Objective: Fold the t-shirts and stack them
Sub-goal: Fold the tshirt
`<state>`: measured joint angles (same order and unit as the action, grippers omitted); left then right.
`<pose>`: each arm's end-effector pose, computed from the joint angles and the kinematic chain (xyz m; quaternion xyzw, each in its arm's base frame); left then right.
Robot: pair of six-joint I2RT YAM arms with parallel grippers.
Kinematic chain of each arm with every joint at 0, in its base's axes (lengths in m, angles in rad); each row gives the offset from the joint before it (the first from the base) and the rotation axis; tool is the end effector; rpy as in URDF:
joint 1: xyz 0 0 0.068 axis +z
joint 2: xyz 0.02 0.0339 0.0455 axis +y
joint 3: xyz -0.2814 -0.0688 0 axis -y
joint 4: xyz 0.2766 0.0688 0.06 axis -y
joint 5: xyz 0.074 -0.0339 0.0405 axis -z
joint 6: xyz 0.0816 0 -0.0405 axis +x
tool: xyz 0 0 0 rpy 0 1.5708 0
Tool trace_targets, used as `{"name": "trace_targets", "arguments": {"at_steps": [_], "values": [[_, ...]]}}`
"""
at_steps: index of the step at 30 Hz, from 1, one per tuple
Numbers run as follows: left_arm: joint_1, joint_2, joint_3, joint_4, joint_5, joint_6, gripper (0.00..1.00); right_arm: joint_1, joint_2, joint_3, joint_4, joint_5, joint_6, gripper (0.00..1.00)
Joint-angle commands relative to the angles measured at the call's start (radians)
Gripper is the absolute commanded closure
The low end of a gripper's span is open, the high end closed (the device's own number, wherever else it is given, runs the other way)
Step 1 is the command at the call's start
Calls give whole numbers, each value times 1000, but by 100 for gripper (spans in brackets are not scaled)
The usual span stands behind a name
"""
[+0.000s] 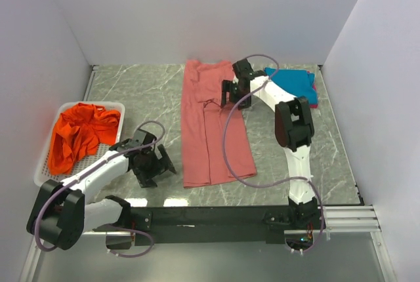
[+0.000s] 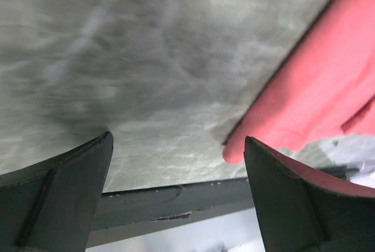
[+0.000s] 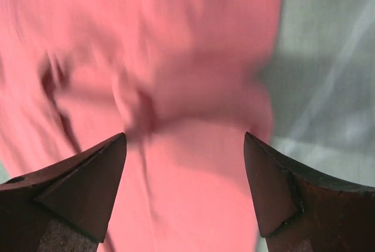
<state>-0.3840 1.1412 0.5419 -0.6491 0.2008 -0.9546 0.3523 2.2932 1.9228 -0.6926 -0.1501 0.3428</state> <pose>0.1921 -0.0952 0.1168 -0.2610 0.9469 -0.1767 0.0639 0.5222 0.2050 0.1453 -0.0234 0.9651 0.1535 0.2108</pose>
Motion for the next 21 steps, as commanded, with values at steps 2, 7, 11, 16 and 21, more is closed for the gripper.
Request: {"name": "trace_targets", "arguments": {"at_steps": [2,7,11,16,21], "values": [[-52,11,13,120,84,13,0,39,-332,-241,112,-9,1,13],[-142,35,36,173,92,-4,11,47,-625,-661,241,23,117,12],[-222,64,6,227,98,-56,26,45,-837,-911,243,17,189,14],[-266,80,-13,239,80,-98,46,43,-997,-1137,183,-15,197,16],[-294,71,-46,267,55,-145,48,45,-1077,-1269,199,-126,211,19]]}}
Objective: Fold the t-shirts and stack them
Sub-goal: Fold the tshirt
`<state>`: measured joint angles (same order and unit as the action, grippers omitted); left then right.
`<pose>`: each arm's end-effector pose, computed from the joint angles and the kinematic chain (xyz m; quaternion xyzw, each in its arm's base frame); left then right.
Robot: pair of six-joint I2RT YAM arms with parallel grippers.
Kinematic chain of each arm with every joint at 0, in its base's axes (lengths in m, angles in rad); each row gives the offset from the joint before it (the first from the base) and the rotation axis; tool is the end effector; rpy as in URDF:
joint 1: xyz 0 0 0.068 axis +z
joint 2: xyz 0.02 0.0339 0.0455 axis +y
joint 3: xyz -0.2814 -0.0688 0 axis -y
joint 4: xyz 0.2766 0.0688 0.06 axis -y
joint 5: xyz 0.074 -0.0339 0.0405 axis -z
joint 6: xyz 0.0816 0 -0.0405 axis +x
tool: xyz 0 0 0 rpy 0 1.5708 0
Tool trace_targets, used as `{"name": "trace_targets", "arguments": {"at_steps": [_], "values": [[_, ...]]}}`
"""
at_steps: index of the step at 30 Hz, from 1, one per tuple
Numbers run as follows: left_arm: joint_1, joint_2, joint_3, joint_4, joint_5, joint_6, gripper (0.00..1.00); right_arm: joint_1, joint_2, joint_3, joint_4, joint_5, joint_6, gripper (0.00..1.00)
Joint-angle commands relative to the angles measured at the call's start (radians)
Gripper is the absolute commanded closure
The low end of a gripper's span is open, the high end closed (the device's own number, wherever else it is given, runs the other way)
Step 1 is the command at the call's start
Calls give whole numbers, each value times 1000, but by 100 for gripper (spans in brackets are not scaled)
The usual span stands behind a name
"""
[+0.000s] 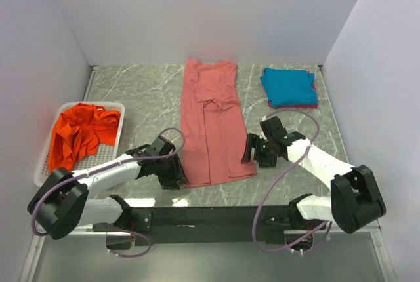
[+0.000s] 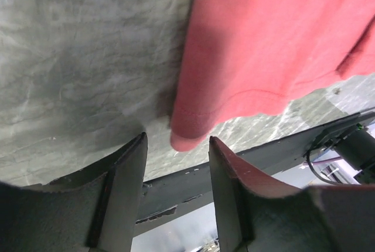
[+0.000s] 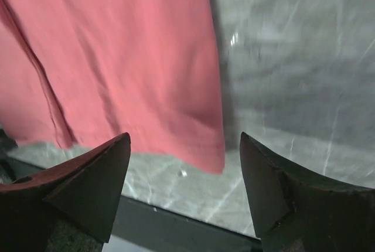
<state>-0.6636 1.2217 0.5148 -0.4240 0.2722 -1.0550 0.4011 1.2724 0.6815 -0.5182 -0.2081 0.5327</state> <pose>0.1740 -0.1639 0.1058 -0.1590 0.9542 -0.2502 0.0409 0.2410 0.1205 0.1405 0.0399 0.9677 0.1927 0.1577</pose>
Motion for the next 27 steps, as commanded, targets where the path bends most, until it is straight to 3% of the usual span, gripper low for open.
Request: {"name": "trace_targets", "arguments": {"at_steps": [1,8,12,15,16,17,18,22,27], "values": [[-13,-7,-24,50,-22,-46,48,-4,-65,-43,43,-74,30,20],[-16,38,-32,106,-45,-57,54,-2,-30,-102,67,-57,18,26],[-21,65,-25,128,-33,-53,62,-4,-5,-114,80,-57,23,33],[-31,79,-29,126,-28,-60,76,-4,-14,-143,80,-79,39,48],[-33,79,-30,125,-28,-63,93,-2,-31,-155,81,-97,53,60],[-37,76,-32,119,-33,-68,99,-2,-41,-178,80,-103,56,65],[-42,72,-33,119,-36,-68,99,1,-54,-191,80,-106,62,75],[-65,21,-45,79,-54,-94,99,16,-129,-256,81,-131,96,97],[-108,-83,-81,-39,-53,-154,99,90,-270,-335,6,-157,180,100]]}}
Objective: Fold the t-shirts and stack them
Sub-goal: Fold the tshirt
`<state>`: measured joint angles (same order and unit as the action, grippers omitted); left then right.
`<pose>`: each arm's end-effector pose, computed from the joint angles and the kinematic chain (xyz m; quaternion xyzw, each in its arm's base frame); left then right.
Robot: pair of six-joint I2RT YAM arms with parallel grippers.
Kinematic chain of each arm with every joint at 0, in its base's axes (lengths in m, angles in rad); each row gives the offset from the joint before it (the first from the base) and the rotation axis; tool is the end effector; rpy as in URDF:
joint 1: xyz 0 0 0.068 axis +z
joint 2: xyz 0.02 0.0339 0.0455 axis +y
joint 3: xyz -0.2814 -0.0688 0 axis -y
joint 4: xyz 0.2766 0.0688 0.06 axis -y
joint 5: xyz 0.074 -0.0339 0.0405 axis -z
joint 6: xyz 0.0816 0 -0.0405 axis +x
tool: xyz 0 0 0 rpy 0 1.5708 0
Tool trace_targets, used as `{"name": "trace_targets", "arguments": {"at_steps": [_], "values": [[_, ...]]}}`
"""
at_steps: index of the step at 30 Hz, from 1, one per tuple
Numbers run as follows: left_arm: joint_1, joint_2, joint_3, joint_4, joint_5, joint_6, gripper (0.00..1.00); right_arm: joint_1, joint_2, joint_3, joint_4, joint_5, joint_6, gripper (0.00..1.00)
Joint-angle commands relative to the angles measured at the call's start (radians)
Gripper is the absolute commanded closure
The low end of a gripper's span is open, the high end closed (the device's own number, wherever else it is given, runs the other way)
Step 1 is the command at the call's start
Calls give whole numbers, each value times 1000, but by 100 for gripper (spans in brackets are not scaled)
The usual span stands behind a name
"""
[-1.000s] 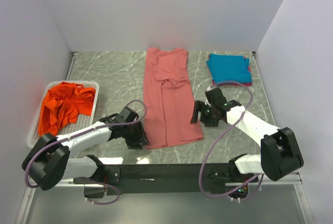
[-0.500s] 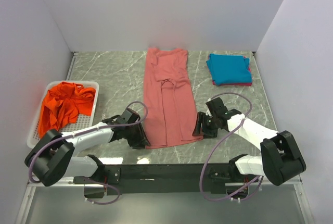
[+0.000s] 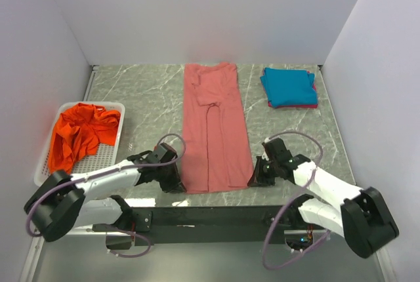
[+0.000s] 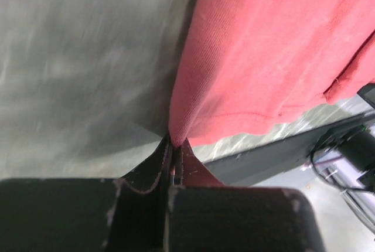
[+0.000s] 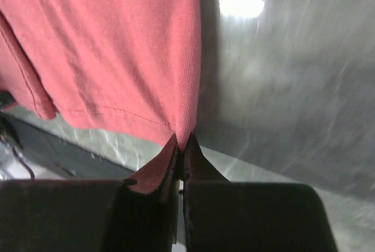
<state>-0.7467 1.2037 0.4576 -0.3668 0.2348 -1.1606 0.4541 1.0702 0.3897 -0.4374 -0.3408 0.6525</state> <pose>0.1564 -0.1706 0.0949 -0.1727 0.9520 -0.2498 0.0374 0.1711 0.1139 0.0973 0.0572 0.9594 0.2569 0.1014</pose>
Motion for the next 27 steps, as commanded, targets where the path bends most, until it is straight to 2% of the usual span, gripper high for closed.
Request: {"name": "trace_targets", "arguments": {"at_steps": [1,4,8,15,22,24,27], "values": [[-32,-88,-43,-106,-11,-60,99,69,-128,-55,-87,-35,103,100],[-57,-183,-82,-100,33,-112,99,118,-237,-92,-90,-59,197,100],[-77,-230,-71,-77,40,-133,99,132,-303,-71,-90,-52,222,100],[-65,-175,90,-92,-31,-48,99,127,-202,113,-141,82,136,100],[56,-40,266,-98,-117,94,99,72,-73,305,-141,192,52,100],[87,-4,335,-110,-188,108,99,54,-35,337,-107,223,30,100],[142,31,391,-14,-200,131,99,34,25,393,-64,238,9,100]]}}
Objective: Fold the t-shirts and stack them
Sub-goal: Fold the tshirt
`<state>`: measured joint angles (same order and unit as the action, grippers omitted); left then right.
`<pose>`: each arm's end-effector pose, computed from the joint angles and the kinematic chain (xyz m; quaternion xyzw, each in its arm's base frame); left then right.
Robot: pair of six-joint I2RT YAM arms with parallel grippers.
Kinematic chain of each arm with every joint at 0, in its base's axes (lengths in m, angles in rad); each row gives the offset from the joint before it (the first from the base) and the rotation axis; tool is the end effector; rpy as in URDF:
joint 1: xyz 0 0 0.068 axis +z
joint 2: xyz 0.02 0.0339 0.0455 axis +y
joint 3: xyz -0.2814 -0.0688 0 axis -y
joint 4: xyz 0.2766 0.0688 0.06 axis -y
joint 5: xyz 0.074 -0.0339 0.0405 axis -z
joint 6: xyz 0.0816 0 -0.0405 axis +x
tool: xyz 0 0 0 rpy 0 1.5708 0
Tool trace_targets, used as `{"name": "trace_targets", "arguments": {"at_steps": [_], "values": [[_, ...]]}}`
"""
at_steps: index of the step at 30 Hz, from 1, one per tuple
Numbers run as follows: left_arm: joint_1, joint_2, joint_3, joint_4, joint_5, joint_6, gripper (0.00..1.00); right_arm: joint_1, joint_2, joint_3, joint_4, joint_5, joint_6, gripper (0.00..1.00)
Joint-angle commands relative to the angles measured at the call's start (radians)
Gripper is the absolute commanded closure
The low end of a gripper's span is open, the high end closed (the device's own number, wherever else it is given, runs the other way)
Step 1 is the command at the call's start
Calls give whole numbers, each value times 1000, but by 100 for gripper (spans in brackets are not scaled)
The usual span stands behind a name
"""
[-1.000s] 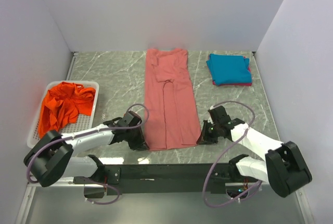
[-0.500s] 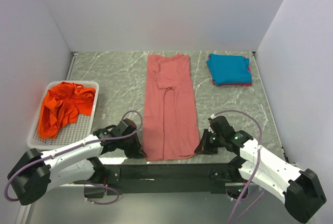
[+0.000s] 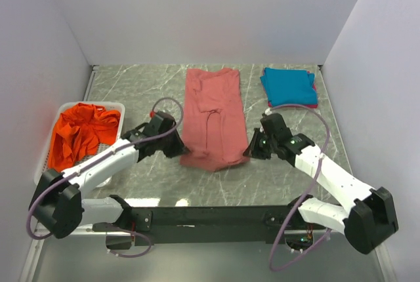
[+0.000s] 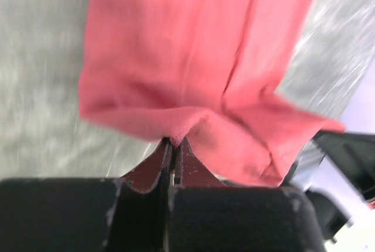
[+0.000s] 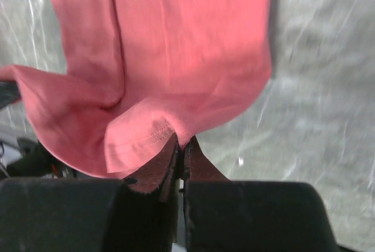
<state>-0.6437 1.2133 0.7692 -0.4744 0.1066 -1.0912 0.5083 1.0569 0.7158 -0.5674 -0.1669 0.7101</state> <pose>0.2278 -0.1817 0.1892 -0.1932 0.9261 -0.2767 0.1684 0.2183 0.1371 0.2008 0.0680 0.9403 0.2500 0.2206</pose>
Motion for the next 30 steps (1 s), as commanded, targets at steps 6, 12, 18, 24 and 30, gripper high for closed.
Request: {"name": "trace_targets", "arguments": {"at_steps": [6,12,18,24,30], "values": [[107,193,246,126,-104,106,99,-68,175,198,143,132,-89,100],[182,336,347,166,-104,154,99,-128,313,315,213,104,-113,100],[222,448,433,188,-99,191,99,-148,477,424,231,73,-136,100],[239,538,492,200,-82,237,99,-182,597,496,250,66,-135,100],[254,615,547,192,-73,258,99,-201,666,548,256,66,-139,100]]}}
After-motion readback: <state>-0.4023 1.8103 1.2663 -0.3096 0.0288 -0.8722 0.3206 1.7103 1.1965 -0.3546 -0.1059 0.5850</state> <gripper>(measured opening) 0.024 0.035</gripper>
